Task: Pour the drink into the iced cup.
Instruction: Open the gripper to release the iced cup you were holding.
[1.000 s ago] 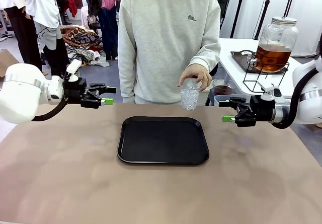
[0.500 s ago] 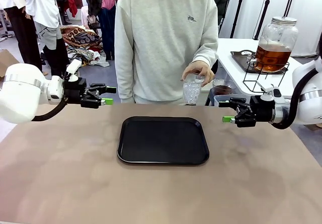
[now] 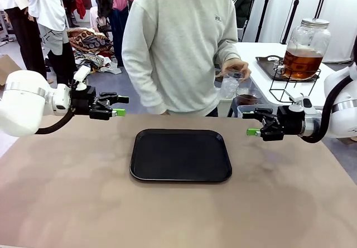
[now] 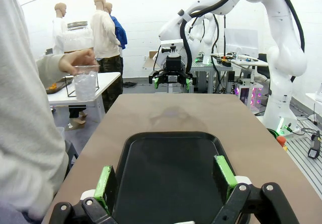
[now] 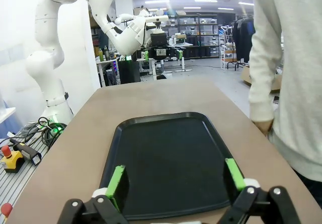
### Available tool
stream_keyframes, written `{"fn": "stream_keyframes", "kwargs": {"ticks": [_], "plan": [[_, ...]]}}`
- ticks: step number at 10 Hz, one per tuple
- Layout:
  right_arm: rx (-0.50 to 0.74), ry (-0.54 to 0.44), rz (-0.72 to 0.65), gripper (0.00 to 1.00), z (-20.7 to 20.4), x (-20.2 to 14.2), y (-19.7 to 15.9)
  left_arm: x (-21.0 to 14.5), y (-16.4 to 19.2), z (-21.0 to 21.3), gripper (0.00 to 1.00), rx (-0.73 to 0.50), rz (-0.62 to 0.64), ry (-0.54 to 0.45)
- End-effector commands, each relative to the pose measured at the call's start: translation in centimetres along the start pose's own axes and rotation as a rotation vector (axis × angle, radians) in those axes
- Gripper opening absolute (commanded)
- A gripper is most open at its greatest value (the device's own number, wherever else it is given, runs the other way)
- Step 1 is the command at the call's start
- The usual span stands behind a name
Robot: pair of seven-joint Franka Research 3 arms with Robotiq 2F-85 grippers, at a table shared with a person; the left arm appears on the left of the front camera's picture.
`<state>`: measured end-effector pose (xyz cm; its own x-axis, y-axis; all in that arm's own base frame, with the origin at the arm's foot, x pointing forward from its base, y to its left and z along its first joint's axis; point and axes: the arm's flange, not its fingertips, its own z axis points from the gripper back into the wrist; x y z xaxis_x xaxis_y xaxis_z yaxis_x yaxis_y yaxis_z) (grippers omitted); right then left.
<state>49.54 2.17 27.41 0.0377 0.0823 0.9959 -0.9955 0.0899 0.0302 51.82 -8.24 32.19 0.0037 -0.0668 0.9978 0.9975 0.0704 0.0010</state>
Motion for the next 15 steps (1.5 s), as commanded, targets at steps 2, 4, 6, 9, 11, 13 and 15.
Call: {"fn": "stream_keyframes", "kwargs": {"ticks": [2, 4, 6, 9, 11, 13, 15], "plan": [[-0.001, 0.002, 0.005, 1.00, 0.03, 0.18, -0.05, 0.11, -0.14, 0.05, 1.00, 0.010, -0.001, -0.009], [-0.001, 0.002, 0.005, 1.00, 0.03, 0.18, -0.05, 0.11, -0.14, 0.05, 1.00, 0.010, -0.001, -0.009], [-0.001, 0.002, 0.005, 1.00, 0.03, 0.18, -0.05, 0.11, -0.14, 0.05, 1.00, 0.010, -0.001, -0.009], [-0.001, 0.002, 0.005, 1.00, 0.03, 0.18, -0.05, 0.11, -0.14, 0.05, 1.00, 0.010, -0.001, -0.009], [-0.001, 0.002, 0.005, 1.00, 0.03, 0.18, -0.05, 0.11, -0.14, 0.05, 1.00, 0.010, -0.001, -0.009], [-0.001, 0.002, 0.005, 1.00, 0.03, 0.18, -0.05, 0.11, -0.14, 0.05, 1.00, 0.010, -0.001, -0.009], [-0.001, 0.002, 0.005, 1.00, 0.03, 0.18, -0.05, 0.11, -0.14, 0.05, 1.00, 0.010, -0.001, -0.009]]}}
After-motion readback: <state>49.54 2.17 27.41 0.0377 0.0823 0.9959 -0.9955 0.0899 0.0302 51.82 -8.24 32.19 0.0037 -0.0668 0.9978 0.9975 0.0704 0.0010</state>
